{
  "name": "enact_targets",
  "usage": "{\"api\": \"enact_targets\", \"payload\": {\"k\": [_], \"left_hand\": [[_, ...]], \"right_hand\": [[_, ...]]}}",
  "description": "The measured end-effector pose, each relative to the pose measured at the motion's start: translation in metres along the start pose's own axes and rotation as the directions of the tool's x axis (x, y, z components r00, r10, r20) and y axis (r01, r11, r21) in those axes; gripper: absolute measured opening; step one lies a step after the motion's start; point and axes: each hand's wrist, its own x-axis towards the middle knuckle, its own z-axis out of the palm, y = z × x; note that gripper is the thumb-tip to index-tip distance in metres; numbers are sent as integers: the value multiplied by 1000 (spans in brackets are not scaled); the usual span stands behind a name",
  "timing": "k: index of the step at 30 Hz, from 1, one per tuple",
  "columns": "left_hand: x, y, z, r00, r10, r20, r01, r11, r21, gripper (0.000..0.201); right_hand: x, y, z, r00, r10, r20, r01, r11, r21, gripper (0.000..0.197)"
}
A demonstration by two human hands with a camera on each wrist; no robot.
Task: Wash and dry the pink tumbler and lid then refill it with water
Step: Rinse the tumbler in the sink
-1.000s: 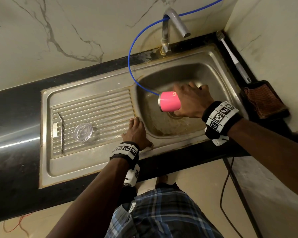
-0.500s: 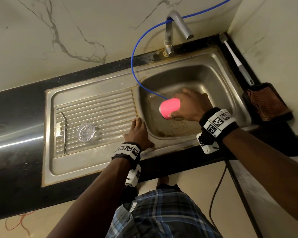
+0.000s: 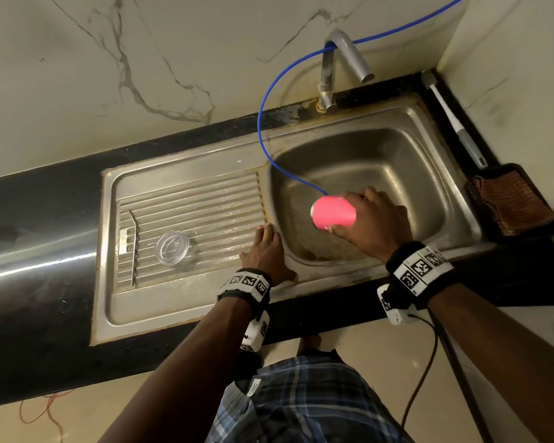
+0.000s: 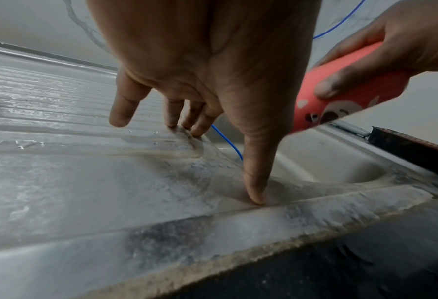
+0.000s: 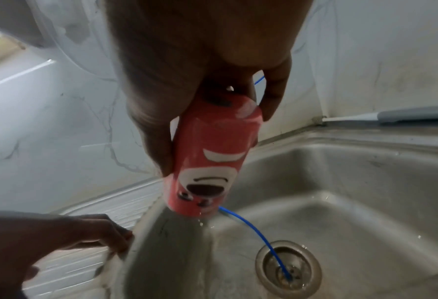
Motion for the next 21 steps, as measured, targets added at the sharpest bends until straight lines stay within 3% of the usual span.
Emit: {"api": "enact_targets", "payload": {"k": [2, 5, 7, 11, 14, 16, 18, 21], "left_hand": [[0, 1, 0, 1000, 7, 1, -7, 1000, 4, 127], [1, 1, -1, 1000, 9, 3, -9, 999, 33, 125], [4, -1, -3, 999, 33, 10, -33, 999, 21, 118], [2, -12, -16, 991, 92, -102, -110, 976, -187, 83], [-11, -19, -35, 977, 64, -205, -140, 913, -384, 69], [-23, -24, -52, 981, 31, -189, -145, 767, -625, 52], [-36, -30, -72, 992, -6, -123, -100, 543, -834, 40], [-52, -50, -98, 993, -83, -87, -62, 270, -961, 54]], "right_hand": [[-3, -1, 3, 999, -15, -44, 16, 1000, 9, 74], [-6, -4, 9, 998, -26, 51, 32, 993, -112, 72], [-9, -2, 11, 999, -1, 47, 5, 997, -78, 73], [-14, -12, 12, 997, 63, -41, -50, 963, 265, 75], [-16, -34, 16, 988, 106, -115, -14, 791, 612, 75], [-17, -56, 20, 986, 133, -100, -15, 671, 741, 72], [-16, -77, 27, 989, 117, -93, 1, 614, 789, 71], [-10, -105, 36, 998, 37, -47, 18, 557, 830, 76]]}}
